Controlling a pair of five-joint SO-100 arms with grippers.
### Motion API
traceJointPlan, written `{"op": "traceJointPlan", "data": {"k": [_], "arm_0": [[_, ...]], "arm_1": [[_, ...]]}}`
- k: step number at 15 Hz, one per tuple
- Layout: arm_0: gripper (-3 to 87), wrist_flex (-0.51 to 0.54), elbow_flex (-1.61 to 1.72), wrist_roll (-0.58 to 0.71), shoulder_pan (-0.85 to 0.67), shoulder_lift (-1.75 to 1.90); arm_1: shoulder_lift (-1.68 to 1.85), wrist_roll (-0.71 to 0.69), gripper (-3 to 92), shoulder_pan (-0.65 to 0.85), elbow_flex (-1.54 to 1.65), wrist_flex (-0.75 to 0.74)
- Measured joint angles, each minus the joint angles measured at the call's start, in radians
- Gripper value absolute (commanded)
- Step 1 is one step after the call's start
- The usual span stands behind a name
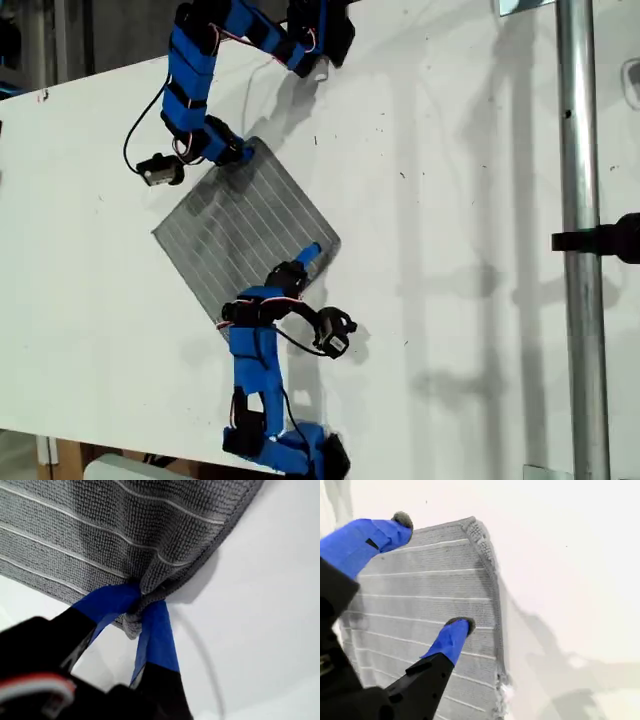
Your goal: Grasp corners of a towel and fold twice.
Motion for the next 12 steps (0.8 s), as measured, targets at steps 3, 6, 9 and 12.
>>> {"op": "traceJointPlan", "data": {"k": [3,6,9,12], "arm_0": [[29.3,-0.069,-0.017,-0.025,0.000,-0.074],[23.3,-0.094,-0.021,-0.048,0.000,-0.086],[22.7,-0.097,-0.021,-0.071,0.000,-0.100],[22.3,-0.097,-0.021,-0.080,0.000,-0.100]], "arm_1": [[-0.005,0.000,-0.2,0.000,-0.003,0.003],[-0.005,0.000,-0.2,0.000,-0.003,0.003],[-0.005,0.000,-0.2,-0.006,-0.006,0.006],[-0.014,0.006,-0.2,-0.035,-0.020,0.011]]}}
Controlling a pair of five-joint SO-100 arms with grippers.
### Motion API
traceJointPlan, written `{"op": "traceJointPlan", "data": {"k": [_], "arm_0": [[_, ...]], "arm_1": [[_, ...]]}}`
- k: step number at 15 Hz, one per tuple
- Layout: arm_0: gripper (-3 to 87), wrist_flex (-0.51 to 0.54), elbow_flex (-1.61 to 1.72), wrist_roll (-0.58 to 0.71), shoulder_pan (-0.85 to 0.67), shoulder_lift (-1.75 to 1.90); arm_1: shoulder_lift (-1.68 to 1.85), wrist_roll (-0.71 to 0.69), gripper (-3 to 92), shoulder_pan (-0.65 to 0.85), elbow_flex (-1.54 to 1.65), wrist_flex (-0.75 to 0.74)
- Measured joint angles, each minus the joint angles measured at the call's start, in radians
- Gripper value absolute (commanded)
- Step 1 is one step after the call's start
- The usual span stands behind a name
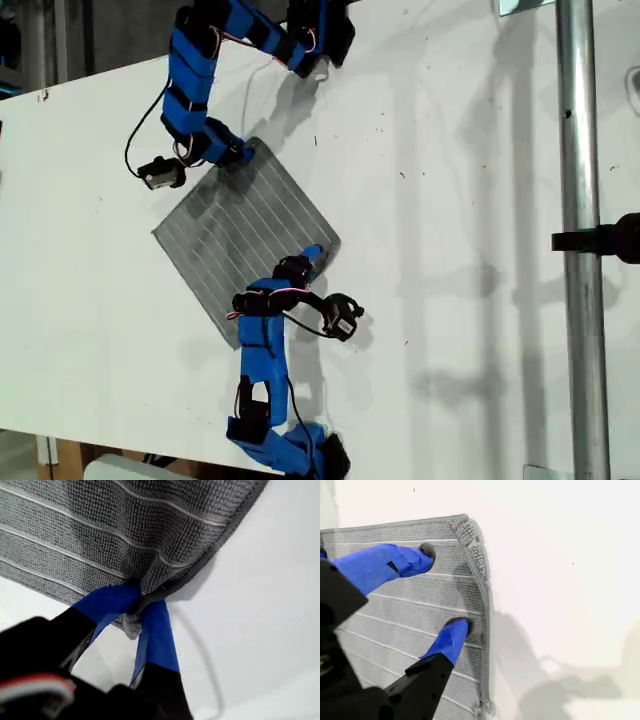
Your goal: Grasp corners of a towel and fold twice.
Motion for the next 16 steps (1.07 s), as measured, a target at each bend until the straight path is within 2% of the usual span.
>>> {"op": "traceJointPlan", "data": {"k": [4,6,9,10,12,15,16], "arm_0": [[21.7,0.000,0.000,0.000,0.000,-0.003],[6.5,0.002,0.000,-0.011,0.000,-0.011],[3.3,0.064,0.000,-0.028,0.006,0.009],[3.9,0.087,0.000,-0.028,0.011,0.052],[13.5,0.101,0.000,-0.018,0.014,0.120],[23.1,0.031,0.000,0.012,0.017,0.112],[23.5,-0.006,0.000,0.021,0.018,0.078]], "arm_1": [[0.000,0.017,-0.2,-0.028,0.000,0.005],[-0.002,0.035,-0.2,-0.046,-0.006,0.006],[-0.002,0.052,-0.2,-0.060,-0.006,0.006],[-0.002,0.058,-0.2,-0.071,-0.008,0.006],[-0.012,0.063,-0.2,-0.086,-0.017,0.006],[-0.014,0.063,-0.2,-0.086,-0.021,0.012],[-0.017,0.064,-0.2,-0.086,-0.023,0.017]]}}
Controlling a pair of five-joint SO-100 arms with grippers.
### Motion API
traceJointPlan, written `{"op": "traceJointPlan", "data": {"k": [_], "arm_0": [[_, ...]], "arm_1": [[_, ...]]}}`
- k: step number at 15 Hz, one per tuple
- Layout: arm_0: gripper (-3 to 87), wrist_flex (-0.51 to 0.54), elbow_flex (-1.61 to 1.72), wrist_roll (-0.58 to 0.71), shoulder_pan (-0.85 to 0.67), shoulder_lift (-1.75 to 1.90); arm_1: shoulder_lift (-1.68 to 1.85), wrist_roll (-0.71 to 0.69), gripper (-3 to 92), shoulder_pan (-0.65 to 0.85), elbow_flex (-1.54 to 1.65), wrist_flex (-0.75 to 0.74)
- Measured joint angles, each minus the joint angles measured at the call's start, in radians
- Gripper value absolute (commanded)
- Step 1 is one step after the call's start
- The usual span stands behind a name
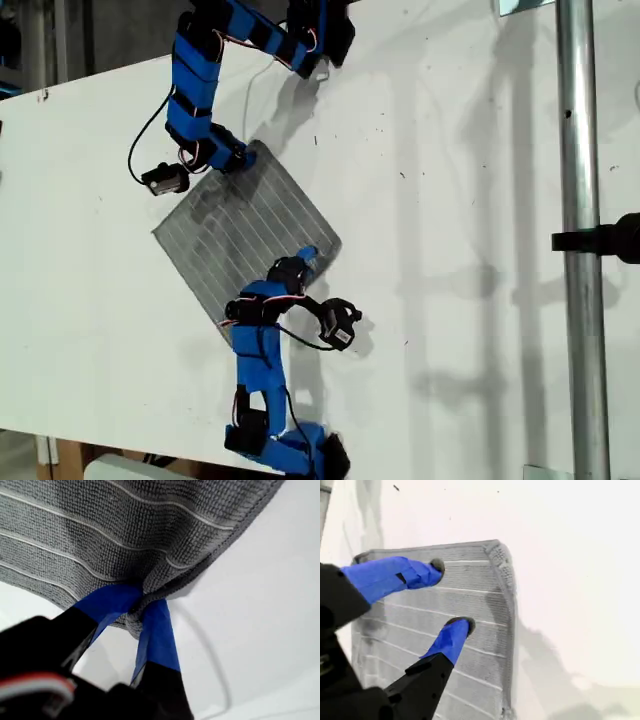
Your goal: Grasp corners of a towel and fold twice.
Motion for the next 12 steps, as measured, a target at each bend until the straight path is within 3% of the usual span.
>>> {"op": "traceJointPlan", "data": {"k": [4,6,8,12], "arm_0": [[18.9,-0.104,0.000,-0.025,0.006,-0.150],[12.4,-0.130,-0.002,-0.028,0.006,-0.183],[2.8,-0.140,-0.032,-0.002,0.011,-0.204],[-2.8,-0.078,-0.037,-0.023,0.012,-0.206]], "arm_1": [[-0.002,0.000,-0.2,-0.005,-0.005,0.000],[-0.002,0.000,-0.2,-0.005,-0.005,0.000],[-0.002,0.000,-0.2,-0.005,-0.005,0.000],[-0.002,0.005,-0.2,-0.006,-0.005,0.000]]}}
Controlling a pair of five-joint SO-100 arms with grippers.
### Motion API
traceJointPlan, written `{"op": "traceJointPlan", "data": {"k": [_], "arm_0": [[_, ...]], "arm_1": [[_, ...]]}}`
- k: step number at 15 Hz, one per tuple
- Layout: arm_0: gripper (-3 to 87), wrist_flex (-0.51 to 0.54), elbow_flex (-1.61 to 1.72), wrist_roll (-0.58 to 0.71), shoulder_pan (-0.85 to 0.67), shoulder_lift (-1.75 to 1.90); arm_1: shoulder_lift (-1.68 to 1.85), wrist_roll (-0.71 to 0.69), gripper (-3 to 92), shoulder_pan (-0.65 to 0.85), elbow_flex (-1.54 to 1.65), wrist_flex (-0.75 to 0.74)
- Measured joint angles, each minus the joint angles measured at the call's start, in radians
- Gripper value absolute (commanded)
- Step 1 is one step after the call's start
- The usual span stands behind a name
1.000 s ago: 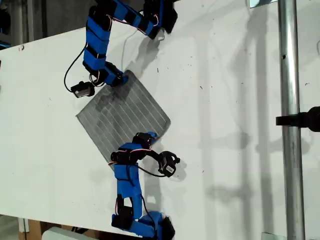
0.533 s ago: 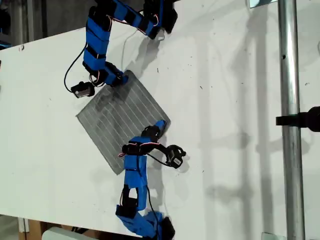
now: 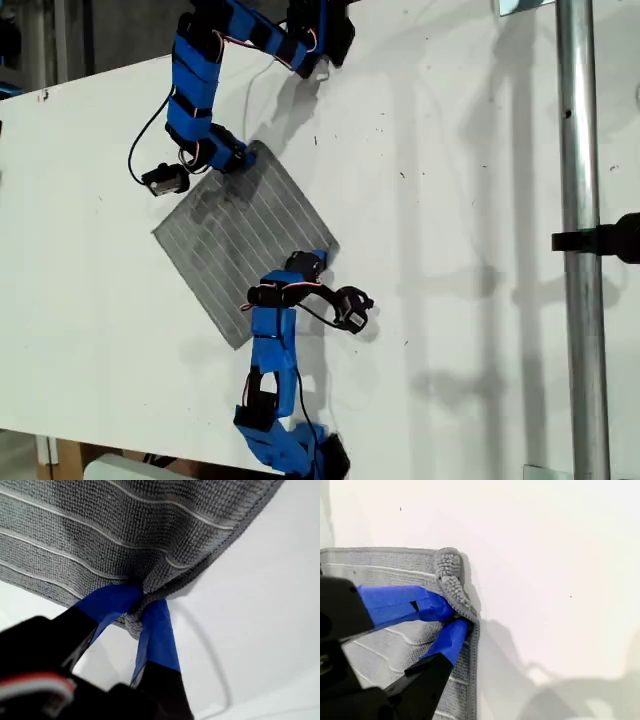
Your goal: Grasp corners of a towel and fold twice.
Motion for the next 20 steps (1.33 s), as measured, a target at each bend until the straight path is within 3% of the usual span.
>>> {"op": "traceJointPlan", "data": {"k": [9,10,11,14,17,20], "arm_0": [[-2.7,0.327,0.009,-0.044,0.026,0.034],[0.1,0.353,0.009,-0.043,0.034,0.034],[13.1,0.368,0.011,-0.032,0.043,0.043],[35.2,0.420,0.011,-0.028,0.069,0.164],[37.7,0.437,0.011,0.025,0.072,0.394],[38.5,0.394,0.014,0.044,0.063,0.397]], "arm_1": [[-0.009,0.092,-0.2,-0.158,-0.109,0.107],[-0.018,0.107,-0.2,-0.189,-0.137,0.123],[-0.034,0.114,-0.2,-0.209,-0.152,0.132],[-0.044,0.114,-0.2,-0.201,-0.156,0.132],[-0.044,0.114,-0.2,-0.201,-0.156,0.132],[-0.044,0.114,-0.2,-0.193,-0.156,0.149]]}}
